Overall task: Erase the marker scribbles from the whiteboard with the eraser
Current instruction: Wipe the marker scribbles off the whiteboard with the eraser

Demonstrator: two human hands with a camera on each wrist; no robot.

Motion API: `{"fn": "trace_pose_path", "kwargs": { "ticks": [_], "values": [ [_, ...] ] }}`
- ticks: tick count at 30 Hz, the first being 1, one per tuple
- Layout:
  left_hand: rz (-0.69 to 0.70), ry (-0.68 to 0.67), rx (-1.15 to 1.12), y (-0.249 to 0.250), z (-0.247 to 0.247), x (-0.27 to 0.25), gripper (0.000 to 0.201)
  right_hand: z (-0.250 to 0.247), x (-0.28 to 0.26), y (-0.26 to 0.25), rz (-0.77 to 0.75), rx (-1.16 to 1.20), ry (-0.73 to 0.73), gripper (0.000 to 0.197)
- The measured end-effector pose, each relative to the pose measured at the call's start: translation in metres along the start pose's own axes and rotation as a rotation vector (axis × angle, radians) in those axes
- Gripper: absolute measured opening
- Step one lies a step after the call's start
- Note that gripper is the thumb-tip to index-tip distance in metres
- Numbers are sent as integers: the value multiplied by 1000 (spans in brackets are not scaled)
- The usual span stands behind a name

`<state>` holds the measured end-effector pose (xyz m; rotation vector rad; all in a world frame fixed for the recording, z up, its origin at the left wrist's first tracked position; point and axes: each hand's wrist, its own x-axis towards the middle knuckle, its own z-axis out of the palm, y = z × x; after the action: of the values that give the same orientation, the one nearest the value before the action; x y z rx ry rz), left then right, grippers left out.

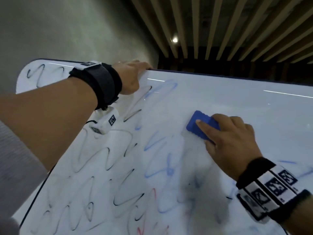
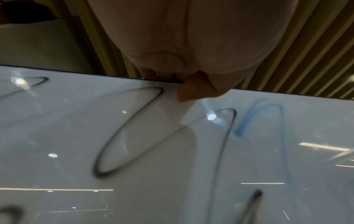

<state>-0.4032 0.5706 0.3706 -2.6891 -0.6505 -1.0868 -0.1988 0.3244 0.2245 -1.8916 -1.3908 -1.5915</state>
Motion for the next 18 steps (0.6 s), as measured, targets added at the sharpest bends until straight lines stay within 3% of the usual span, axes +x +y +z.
{"fn": "trace_pose_path", "kwargs": {
  "ticks": [2, 5, 6, 7, 10, 12, 15, 18],
  "values": [
    [-11, 0, 12, -8, -3, -4, 70, 11, -15, -23, -18, -9, -32, 62],
    [-4, -1, 35, -18, -5, -6, 71, 32, -50, -61, -232, -17, -172, 67],
    [3, 9, 41, -21, -4, -6, 71, 30, -47, -60, -234, -15, -184, 66],
    [9, 22, 50, -23, -3, -5, 72, 27, -37, -55, -172, -22, -169, 64],
    [20, 25, 73, -27, -1, -4, 76, 17, -15, -49, 209, -3, -22, 61],
    [38, -8, 95, -29, 0, 0, 78, 23, -29, -67, 236, 14, 13, 61],
    [128, 2, 105, -69, 25, 42, 86, 33, -79, -83, 106, -48, -135, 60],
    [130, -4, 96, -73, 27, 42, 89, 13, -107, -29, 311, -69, -50, 58]
  ]
}}
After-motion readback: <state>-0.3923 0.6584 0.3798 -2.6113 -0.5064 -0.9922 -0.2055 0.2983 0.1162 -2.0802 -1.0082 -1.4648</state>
